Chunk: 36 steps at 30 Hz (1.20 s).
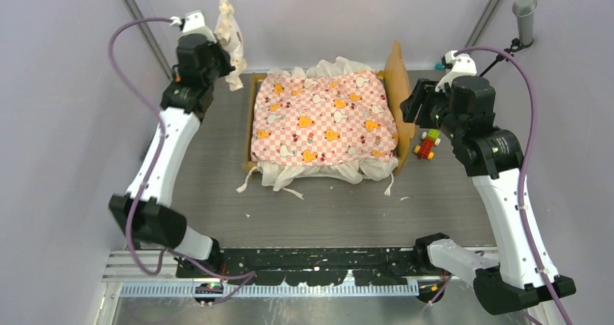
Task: Set up the pet bed
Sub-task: Pick up the pillow from the corner of the board.
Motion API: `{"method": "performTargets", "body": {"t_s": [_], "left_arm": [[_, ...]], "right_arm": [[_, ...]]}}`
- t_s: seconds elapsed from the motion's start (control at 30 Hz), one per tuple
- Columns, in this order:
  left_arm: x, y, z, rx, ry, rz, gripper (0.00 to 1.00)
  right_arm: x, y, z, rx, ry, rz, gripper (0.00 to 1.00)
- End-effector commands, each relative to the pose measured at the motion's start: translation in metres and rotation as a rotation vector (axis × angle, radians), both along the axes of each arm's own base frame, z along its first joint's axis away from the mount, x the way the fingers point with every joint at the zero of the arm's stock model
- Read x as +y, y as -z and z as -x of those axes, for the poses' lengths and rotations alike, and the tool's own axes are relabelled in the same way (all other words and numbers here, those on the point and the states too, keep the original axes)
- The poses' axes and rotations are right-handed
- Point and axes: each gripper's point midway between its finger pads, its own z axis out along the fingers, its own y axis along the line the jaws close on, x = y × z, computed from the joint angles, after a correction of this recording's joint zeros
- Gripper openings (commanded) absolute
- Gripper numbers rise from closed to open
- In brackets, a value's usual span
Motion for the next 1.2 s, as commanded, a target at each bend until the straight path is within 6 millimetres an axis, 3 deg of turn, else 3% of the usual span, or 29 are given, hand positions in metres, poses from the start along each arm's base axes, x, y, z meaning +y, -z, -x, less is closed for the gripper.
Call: {"method": "performTargets", "body": {"t_s": [0.0,0.2,0.3,0.5,0.67,0.83,1.0,1.17], "left_arm": [[-0.08,-0.034,0.038,-0.112,0.426,0.407,0.0],[-0.15,-0.062,0.109,-0.223,0.885,0.566,0.0],[-0.17,-0.064,0.139,-0.246,1.057,0.57,0.0],[-0.194,-0.054,0.179,-0.271,1.298,0.548,0.0],[-0.221,-0.042,0.191,-0.254,1.386,0.575,0.0],[-0.237,-0.035,0.198,-0.276,1.423,0.587,0.0],[-0.24,-0.033,0.205,-0.291,1.47,0.606,0.0],[-0.243,-0.017,0.187,-0.274,1.364,0.505,0.0]], "right_arm": [[-0.009,-0.008,0.009,-0.041,0.048,-0.014,0.6],[-0.015,-0.007,0.02,-0.067,0.074,-0.024,0.6],[-0.016,-0.007,0.024,-0.069,0.074,-0.03,0.59],[-0.02,-0.012,0.032,-0.095,0.087,-0.034,0.59],[-0.024,-0.011,0.032,-0.107,0.129,-0.066,0.61],[0.019,-0.027,0.031,-0.128,-0.055,-0.219,0.65],[0.027,-0.039,0.033,-0.153,-0.078,-0.29,0.65],[0.028,-0.05,0.037,-0.174,-0.068,-0.341,0.65]]}}
